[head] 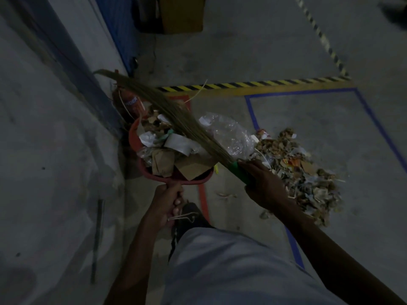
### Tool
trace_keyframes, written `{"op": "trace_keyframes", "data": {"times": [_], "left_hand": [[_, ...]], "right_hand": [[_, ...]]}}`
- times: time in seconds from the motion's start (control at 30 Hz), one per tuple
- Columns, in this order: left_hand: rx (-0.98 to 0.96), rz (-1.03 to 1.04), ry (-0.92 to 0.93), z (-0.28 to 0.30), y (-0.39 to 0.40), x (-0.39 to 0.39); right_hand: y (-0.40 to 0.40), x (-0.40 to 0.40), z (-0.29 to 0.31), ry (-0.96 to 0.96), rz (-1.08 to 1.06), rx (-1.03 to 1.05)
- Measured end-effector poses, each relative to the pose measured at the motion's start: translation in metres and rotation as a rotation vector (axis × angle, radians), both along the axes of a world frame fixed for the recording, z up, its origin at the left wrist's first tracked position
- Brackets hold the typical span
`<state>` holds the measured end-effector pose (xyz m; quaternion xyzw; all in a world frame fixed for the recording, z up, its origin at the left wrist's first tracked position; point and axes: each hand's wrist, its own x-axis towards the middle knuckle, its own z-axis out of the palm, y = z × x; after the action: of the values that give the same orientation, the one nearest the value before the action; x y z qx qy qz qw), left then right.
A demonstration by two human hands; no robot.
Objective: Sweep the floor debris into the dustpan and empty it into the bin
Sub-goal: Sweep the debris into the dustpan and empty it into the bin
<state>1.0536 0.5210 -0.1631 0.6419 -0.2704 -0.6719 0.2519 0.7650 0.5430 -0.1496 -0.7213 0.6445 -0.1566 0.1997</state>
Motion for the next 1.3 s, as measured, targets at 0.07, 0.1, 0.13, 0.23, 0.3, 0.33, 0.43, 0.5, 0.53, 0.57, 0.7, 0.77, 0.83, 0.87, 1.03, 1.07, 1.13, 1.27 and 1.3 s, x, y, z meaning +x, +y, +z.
{"op": "trace_keyframes", "data": {"times": [0.07,0.1,0.13,0.23,0.3,0.33,0.43,0.5,0.53,0.57,0.7,0.77,0.83,0.87,1.03,1.07,1.13,1.27,1.3], "left_hand": [[0.013,-0.027,-0.001,-0.003,-0.032,0.027],[0.023,-0.039,-0.013,-0.004,-0.048,0.039],[0.033,-0.050,-0.027,-0.005,-0.063,0.052],[0.065,-0.084,-0.043,-0.004,-0.099,0.087],[0.071,-0.110,-0.035,-0.004,-0.118,0.104],[0.070,-0.121,-0.031,-0.005,-0.127,0.111],[0.070,-0.140,-0.012,-0.013,-0.151,0.124],[0.080,-0.128,0.013,-0.023,-0.161,0.126],[0.088,-0.114,0.021,-0.028,-0.166,0.126],[0.101,-0.102,0.023,-0.032,-0.171,0.126],[0.151,-0.042,0.014,-0.049,-0.190,0.119],[0.184,-0.006,0.002,-0.057,-0.201,0.117],[0.216,0.021,-0.007,-0.066,-0.215,0.114],[0.231,0.034,-0.011,-0.071,-0.223,0.112],[0.287,0.110,-0.038,-0.109,-0.256,0.109],[0.294,0.128,-0.043,-0.118,-0.261,0.109],[0.308,0.163,-0.048,-0.136,-0.270,0.110],[0.325,0.201,-0.042,-0.169,-0.291,0.112],[0.329,0.208,-0.040,-0.176,-0.297,0.113]], "right_hand": [[-0.027,0.027,-0.003,-0.004,-0.028,0.018],[-0.039,0.040,-0.004,-0.008,-0.037,0.031],[-0.050,0.053,-0.006,-0.008,-0.047,0.045],[-0.075,0.088,-0.008,-0.032,-0.075,0.078],[-0.089,0.105,-0.010,-0.036,-0.088,0.102],[-0.096,0.111,-0.010,-0.032,-0.095,0.112],[-0.118,0.120,-0.011,-0.018,-0.111,0.122],[-0.131,0.124,-0.013,0.002,-0.106,0.131],[-0.137,0.127,-0.013,0.011,-0.099,0.134],[-0.143,0.129,-0.015,0.014,-0.093,0.138],[-0.171,0.135,-0.027,0.050,-0.063,0.188],[-0.189,0.138,-0.040,0.062,-0.043,0.243],[-0.208,0.139,-0.056,0.065,-0.029,0.298],[-0.218,0.139,-0.064,0.070,-0.019,0.320],[-0.265,0.136,-0.106,0.075,0.043,0.376],[-0.274,0.135,-0.114,0.072,0.058,0.378],[-0.289,0.135,-0.130,0.069,0.088,0.382],[-0.319,0.140,-0.159,0.057,0.121,0.394],[-0.325,0.142,-0.165,0.062,0.123,0.400]]}}
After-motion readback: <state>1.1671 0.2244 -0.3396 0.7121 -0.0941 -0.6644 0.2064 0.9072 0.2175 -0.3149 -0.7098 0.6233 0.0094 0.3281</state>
